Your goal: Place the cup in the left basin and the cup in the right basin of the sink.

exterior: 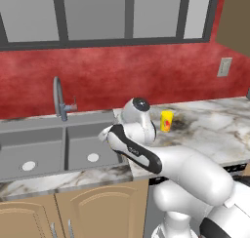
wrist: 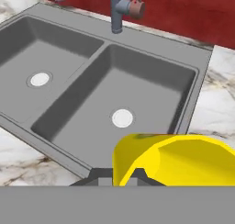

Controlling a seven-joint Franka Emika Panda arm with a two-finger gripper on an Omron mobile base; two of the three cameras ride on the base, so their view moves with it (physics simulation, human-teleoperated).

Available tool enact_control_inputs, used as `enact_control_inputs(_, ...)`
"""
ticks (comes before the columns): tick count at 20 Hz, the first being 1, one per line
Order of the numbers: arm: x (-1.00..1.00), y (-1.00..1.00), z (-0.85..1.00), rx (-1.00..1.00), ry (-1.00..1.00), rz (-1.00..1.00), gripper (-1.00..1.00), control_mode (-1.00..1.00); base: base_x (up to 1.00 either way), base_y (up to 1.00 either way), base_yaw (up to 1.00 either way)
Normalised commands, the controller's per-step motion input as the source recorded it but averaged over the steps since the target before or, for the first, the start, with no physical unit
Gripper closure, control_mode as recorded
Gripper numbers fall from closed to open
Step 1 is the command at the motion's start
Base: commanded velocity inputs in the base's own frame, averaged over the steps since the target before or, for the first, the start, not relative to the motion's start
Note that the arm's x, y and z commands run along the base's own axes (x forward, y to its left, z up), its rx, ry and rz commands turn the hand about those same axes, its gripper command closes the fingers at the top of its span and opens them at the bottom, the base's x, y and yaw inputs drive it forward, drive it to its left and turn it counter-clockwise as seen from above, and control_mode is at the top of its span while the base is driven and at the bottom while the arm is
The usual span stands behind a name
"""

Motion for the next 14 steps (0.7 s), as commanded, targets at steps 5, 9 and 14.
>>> enact_control_inputs(5, -0.05, 0.40, 0.22, -0.17, 0.00, 0.04, 1.00, -1.00, 0.00, 0.00, 0.00)
enact_control_inputs(9, -0.05, 0.39, 0.18, -0.06, -0.01, 0.10, 1.00, -1.00, 0.00, 0.00, 0.00)
enact_control_inputs(14, -0.04, 0.44, 0.09, 0.00, -0.01, 0.12, 1.00, -1.00, 0.00, 0.00, 0.00)
